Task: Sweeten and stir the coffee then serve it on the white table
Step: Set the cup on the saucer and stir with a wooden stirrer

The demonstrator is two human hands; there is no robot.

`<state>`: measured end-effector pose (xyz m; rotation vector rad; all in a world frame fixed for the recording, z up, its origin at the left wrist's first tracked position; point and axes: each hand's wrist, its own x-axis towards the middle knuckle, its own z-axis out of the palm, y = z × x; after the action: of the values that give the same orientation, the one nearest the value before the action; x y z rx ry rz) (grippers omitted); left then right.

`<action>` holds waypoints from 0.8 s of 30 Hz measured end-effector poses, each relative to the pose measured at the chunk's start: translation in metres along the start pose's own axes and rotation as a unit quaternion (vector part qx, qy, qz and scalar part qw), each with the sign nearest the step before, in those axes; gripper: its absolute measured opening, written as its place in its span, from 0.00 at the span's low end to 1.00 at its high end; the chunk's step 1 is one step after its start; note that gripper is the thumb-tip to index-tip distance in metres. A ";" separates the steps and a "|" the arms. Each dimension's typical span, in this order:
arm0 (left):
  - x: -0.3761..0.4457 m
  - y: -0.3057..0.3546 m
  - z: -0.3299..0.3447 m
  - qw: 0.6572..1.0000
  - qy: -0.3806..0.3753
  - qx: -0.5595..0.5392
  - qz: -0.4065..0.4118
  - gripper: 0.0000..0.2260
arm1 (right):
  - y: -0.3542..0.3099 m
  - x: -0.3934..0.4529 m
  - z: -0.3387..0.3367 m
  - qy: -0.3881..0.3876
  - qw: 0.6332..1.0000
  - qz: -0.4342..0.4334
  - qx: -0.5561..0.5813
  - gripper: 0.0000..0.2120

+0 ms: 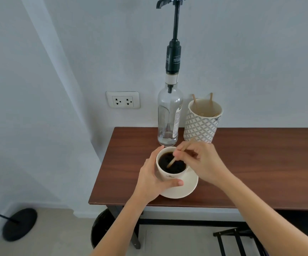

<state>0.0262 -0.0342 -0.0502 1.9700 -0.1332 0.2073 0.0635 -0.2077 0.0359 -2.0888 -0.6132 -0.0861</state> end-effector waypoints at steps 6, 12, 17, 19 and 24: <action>-0.001 0.001 -0.001 1.000 0.000 -0.002 0.001 0.43 | 0.009 0.010 -0.017 0.066 0.995 -0.008 -0.078 0.05; -0.001 0.002 -0.001 1.000 -0.001 0.000 0.001 0.43 | 0.000 0.000 -0.001 -0.013 1.000 0.009 0.007 0.06; 0.000 0.004 0.000 1.000 -0.002 -0.003 0.003 0.42 | 0.009 0.014 -0.007 0.075 0.995 -0.008 -0.066 0.06; 0.000 0.005 -0.001 1.000 -0.001 -0.001 0.004 0.41 | 0.007 0.011 -0.021 0.044 0.993 -0.002 -0.108 0.06; 0.000 0.001 -0.001 1.000 -0.003 0.001 -0.002 0.43 | 0.000 0.010 -0.008 -0.039 0.999 0.019 -0.014 0.07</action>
<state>0.0256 -0.0336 -0.0485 1.9736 -0.1330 0.1991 0.0734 -0.2105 0.0430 -2.1386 -0.6220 0.0082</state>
